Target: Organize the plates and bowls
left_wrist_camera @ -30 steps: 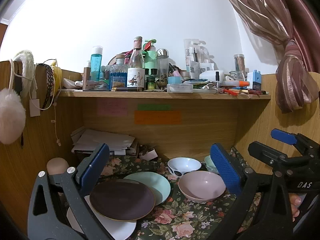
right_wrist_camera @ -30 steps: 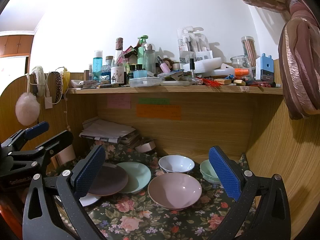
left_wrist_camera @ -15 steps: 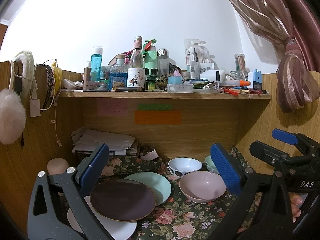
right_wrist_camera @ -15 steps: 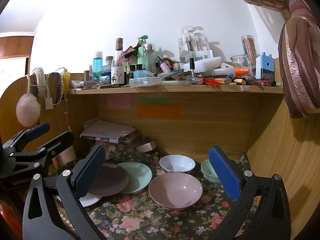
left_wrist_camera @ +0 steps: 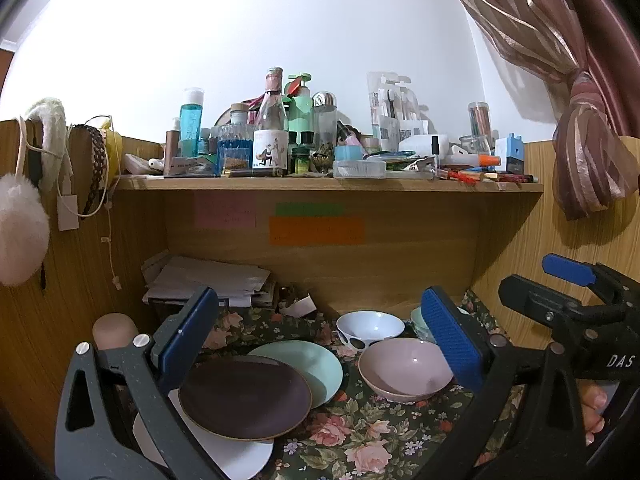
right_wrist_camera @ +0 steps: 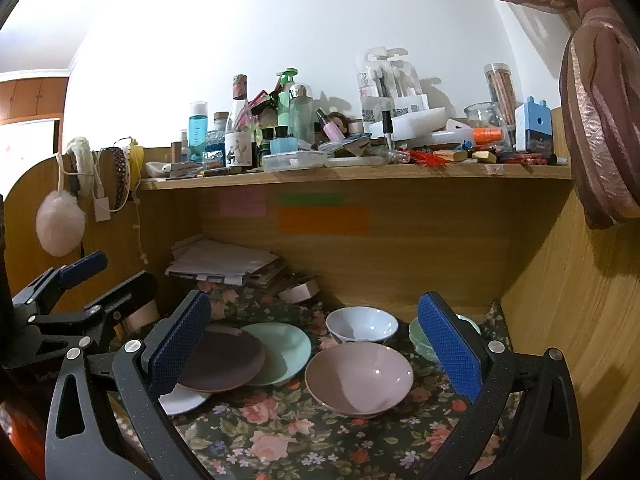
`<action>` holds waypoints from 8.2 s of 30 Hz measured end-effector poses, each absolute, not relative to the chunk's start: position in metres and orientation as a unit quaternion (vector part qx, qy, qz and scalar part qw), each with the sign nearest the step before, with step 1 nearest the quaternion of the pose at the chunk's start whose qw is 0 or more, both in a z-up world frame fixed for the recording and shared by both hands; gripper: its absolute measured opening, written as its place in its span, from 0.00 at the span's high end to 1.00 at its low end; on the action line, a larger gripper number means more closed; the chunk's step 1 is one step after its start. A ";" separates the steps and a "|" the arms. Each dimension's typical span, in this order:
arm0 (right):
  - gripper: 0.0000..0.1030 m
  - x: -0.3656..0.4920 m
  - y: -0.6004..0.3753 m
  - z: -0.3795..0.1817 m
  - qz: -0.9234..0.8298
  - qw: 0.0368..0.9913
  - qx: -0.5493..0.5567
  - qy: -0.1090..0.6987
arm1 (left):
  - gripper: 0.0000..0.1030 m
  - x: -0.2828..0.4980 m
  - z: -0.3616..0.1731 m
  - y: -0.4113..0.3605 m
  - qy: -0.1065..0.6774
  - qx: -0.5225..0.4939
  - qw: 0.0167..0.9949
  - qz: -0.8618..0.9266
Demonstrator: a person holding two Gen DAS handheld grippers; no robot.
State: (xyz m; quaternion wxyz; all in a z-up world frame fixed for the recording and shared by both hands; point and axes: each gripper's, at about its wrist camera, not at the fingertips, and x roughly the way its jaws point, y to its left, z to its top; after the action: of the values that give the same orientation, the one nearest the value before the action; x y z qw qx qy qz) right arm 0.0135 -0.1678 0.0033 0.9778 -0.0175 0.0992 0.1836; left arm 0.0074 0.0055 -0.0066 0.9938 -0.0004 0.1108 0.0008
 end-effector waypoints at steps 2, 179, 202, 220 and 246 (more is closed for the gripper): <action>0.00 0.015 -0.167 0.003 0.183 0.978 -0.018 0.101 | 0.00 0.008 -0.008 0.006 0.113 -0.001 0.994 0.000; 0.67 0.111 -0.157 -0.190 0.217 0.869 0.012 0.444 | 0.75 0.095 -0.212 0.046 0.431 -0.112 0.895 -0.029; 0.52 0.090 -0.137 -0.128 0.255 0.898 -0.021 0.358 | 0.47 0.065 -0.146 0.063 0.337 -0.079 0.938 0.004; 0.32 0.109 -0.049 -0.118 0.336 0.872 -0.050 0.354 | 0.18 0.044 -0.139 0.140 0.315 -0.099 0.938 0.104; 0.65 0.165 0.044 -0.178 0.368 0.791 -0.099 0.479 | 0.43 0.054 -0.205 0.231 0.386 -0.166 0.895 0.152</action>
State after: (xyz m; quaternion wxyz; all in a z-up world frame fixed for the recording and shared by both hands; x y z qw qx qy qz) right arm 0.1652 0.0441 -0.1777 0.7908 -0.0989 0.4791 0.3678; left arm 0.0544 0.2308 -0.2048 0.8947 -0.1664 0.3857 0.1516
